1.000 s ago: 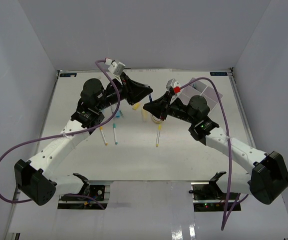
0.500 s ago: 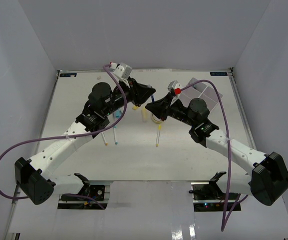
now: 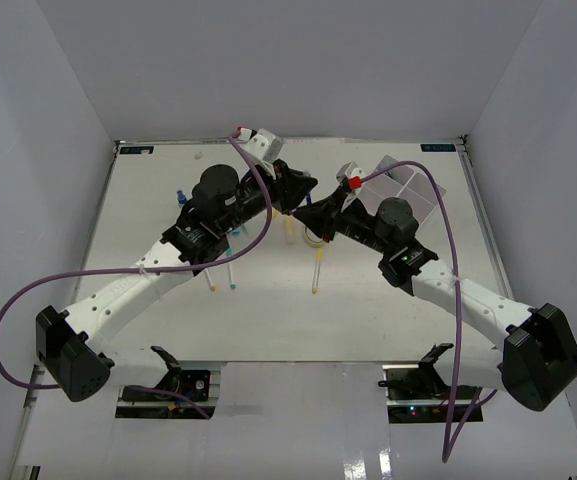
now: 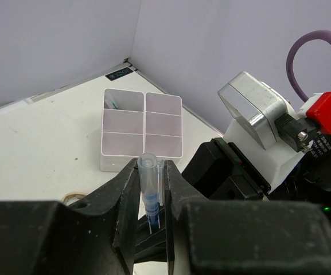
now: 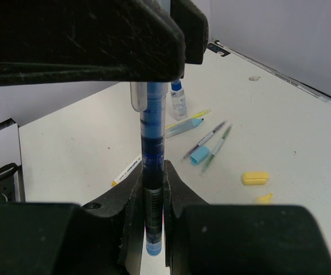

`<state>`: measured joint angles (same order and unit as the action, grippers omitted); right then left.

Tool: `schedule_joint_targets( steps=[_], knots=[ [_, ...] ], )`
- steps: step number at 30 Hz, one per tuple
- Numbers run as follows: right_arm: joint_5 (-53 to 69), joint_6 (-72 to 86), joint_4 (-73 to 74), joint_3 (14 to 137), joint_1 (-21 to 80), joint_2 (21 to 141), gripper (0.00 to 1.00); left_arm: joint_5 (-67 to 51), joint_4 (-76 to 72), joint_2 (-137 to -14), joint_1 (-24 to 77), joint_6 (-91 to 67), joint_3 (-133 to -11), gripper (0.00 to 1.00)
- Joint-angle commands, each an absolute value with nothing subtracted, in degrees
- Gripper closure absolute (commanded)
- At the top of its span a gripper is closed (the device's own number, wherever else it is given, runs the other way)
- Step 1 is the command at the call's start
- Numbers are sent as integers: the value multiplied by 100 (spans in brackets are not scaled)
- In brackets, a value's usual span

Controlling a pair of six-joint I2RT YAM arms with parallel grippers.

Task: Sort the stationery into containers
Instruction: Close the pen cap on the pen.

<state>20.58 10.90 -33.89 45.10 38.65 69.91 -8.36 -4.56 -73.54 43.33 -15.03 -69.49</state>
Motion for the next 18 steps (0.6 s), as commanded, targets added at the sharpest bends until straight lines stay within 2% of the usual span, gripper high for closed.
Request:
schedule_joint_targets(
  steps=[1, 13, 18],
  knots=[
    [2057, 1020, -4034, 4649, 3929, 6917, 92, -809, 149, -7471, 4465, -1406, -7058, 91],
    [1977, 1099, -4113, 4597, 3920, 6864, 92, -685, 290, -7348, 4465, -1564, -7145, 67],
    [2013, 1125, -4105, 4658, 3920, 6864, 92, -765, 290, -7348, 4465, -1678, -7145, 61]
  ],
)
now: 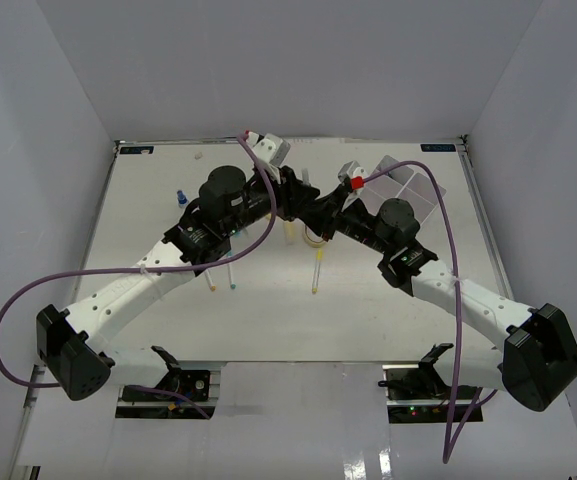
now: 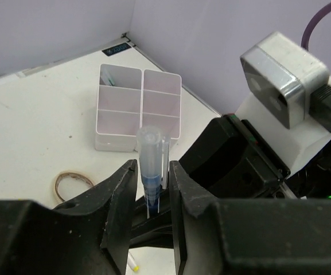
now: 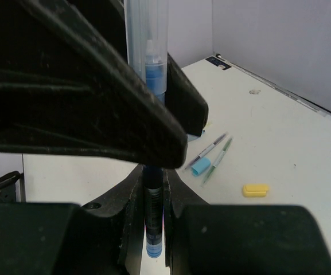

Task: Sort the stationery into containers
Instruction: Close the pen cap on the pen.

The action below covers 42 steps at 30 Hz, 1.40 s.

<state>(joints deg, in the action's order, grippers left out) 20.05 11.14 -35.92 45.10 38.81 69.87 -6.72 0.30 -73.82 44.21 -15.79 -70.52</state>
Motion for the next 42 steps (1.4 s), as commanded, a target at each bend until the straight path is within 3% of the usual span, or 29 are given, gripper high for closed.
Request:
schedule_joint_targets(
  steps=[1, 7, 11, 17, 21, 29, 38, 42],
  knots=[
    [2013, 1125, -4104, 4658, 3920, 6873, 92, -773, 290, -7348, 4474, -1687, -7137, 60],
    [2039, 1186, -4148, 4597, 3920, 6856, 92, -782, 290, -7277, 4465, -1749, -7224, 50],
    [2013, 1187, -4157, 4509, 3903, 6847, 92, -896, 343, -7233, 4465, -1758, -7373, 31],
    [2100, 1266, -4157, 4430, 3806, 6873, 92, -1160, 483, -7084, 4465, -1670, -7550, 19],
    [2354, 1345, -4157, 4403, 3692, 6908, 92, -1116, 763, -6996, 4447, -1293, -7646, 3],
    [3075, 1459, -4157, 4421, 3507, 6935, 92, -1695, 1046, -6961, 3991, -835, -7919, 2],
    [3971, 1591, -4131, 4640, 3419, 6935, 92, -4926, 387, -7092, 2787, -985, -7813, 2],
    [4166, 1617, -4113, 4720, 3428, 6952, 92, -5483, 290, -7250, 2769, -1002, -7866, 3]
  ],
)
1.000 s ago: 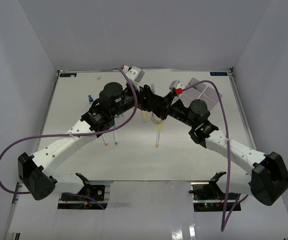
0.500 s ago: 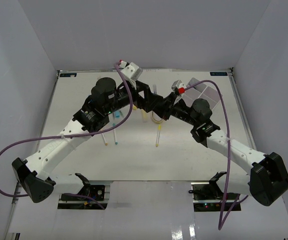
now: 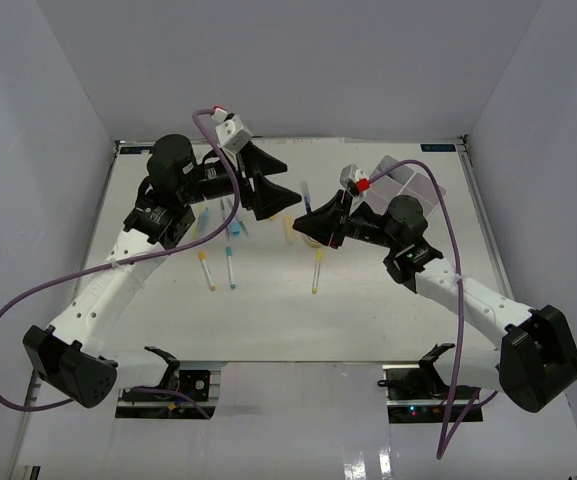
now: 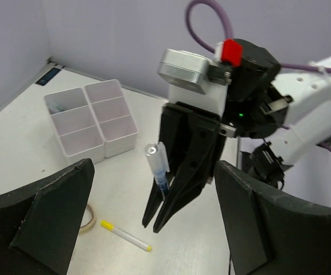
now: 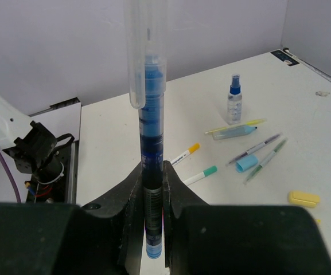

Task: Sort the stationery into containers
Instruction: Close the pen cap on the pen.

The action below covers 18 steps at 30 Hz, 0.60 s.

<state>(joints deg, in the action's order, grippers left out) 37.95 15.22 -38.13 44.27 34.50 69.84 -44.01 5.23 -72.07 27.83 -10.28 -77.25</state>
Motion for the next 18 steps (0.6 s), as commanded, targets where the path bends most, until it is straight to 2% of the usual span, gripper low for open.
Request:
schedule_joint_targets(
  steps=[1, 6, 11, 18],
  knots=[
    [4201, 1617, -4105, 4746, 3419, 6961, 92, -5702, 238, -7286, 2769, -1037, -7858, 4],
    [4307, 1635, -4096, 4834, 3419, 7013, 92, -5959, 53, -7348, 2760, -1186, -7770, 12],
    [4403, 1687, -4087, 4974, 3419, 7066, 92, -5898, -263, -7444, 2769, -1274, -7831, 12],
    [4447, 1766, -4157, 5001, 3419, 7128, 92, -5810, -931, -7523, 2769, -1704, -7752, 21]
  ],
)
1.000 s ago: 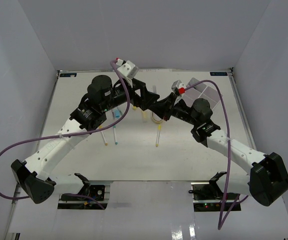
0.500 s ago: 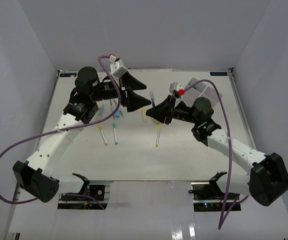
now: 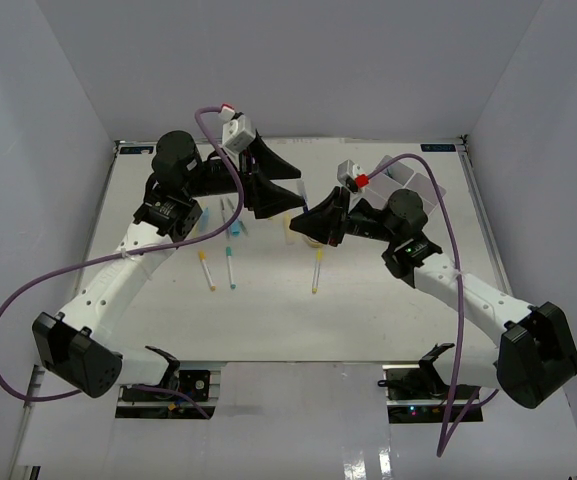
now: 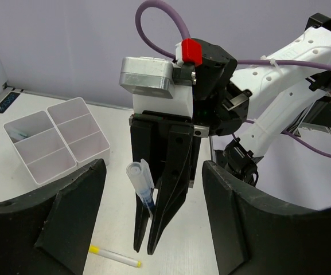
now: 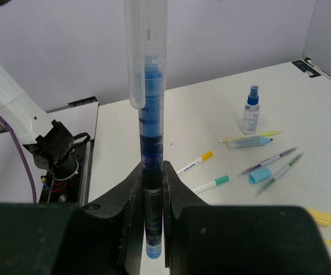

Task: Sort the stationery into containers
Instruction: Close the pen cap on the pen.

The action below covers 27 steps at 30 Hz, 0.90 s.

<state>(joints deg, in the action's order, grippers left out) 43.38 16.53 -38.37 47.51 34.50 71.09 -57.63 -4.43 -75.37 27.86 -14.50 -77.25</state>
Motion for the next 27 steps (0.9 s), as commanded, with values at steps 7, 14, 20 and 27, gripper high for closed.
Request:
schedule_joint_targets(
  steps=[7, 14, 20, 27],
  knots=[
    [4447, 1845, -4271, 4957, 3419, 7163, 92, -5687, -1116, -7576, 2769, -1881, -7655, 31],
    [4491, 1890, -4333, 5019, 3428, 7216, 92, -5748, -1160, -7681, 2786, -1969, -7576, 35],
    [4491, 1898, -4315, 5036, 3419, 7233, 92, -5748, -1213, -7769, 2848, -1978, -7602, 37],
    [4500, 1934, -4377, 5036, 3428, 7269, 92, -5739, -1257, -7822, 2892, -2004, -7620, 49]
  ],
)
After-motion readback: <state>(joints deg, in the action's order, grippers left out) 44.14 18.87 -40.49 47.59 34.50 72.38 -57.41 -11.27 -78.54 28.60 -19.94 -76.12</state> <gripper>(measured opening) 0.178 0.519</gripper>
